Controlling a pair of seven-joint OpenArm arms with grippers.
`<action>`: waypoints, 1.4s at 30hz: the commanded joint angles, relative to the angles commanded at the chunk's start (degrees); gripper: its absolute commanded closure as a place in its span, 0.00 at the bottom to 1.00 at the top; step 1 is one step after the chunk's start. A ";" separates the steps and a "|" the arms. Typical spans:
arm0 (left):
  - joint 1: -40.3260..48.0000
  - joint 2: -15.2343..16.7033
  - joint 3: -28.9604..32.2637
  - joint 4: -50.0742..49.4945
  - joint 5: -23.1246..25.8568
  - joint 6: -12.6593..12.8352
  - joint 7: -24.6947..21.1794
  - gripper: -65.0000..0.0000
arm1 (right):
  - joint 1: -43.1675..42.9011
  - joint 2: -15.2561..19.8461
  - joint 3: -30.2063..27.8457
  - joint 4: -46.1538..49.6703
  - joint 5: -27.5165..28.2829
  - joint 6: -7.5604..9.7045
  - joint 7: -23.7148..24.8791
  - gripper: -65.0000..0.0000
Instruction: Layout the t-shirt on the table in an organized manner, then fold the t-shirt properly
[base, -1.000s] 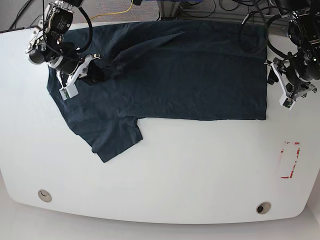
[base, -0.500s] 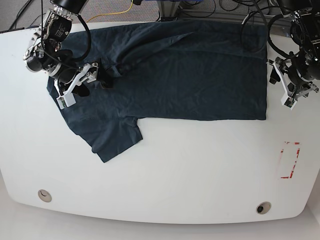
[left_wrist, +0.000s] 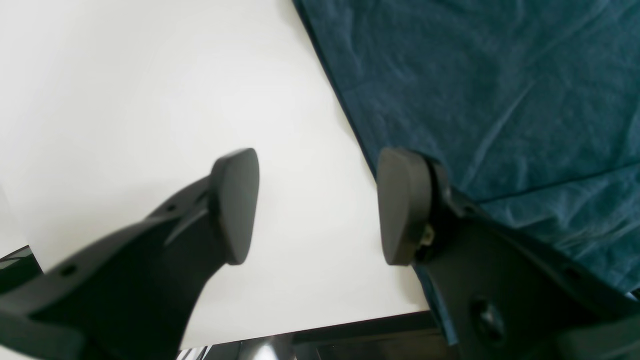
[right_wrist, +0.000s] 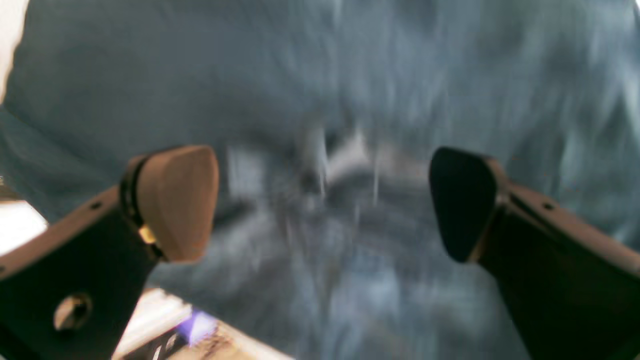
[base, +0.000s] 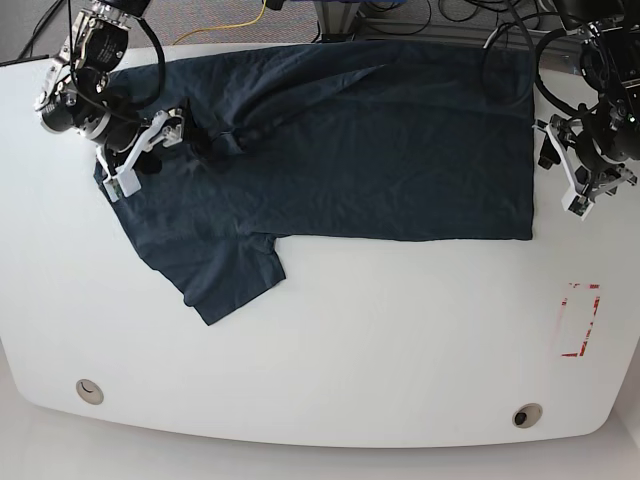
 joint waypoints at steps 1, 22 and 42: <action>-0.09 0.00 0.00 0.00 0.00 0.00 0.00 0.46 | -0.44 0.35 0.00 0.18 -1.76 0.00 0.00 0.00; -4.13 4.04 2.90 1.05 -7.74 0.00 -1.67 0.46 | 1.76 4.22 2.81 5.01 -21.71 0.00 8.18 0.00; -21.63 16.00 2.90 -6.68 13.71 1.10 -2.37 0.46 | 33.23 3.34 1.23 -29.89 -32.88 0.00 19.43 0.00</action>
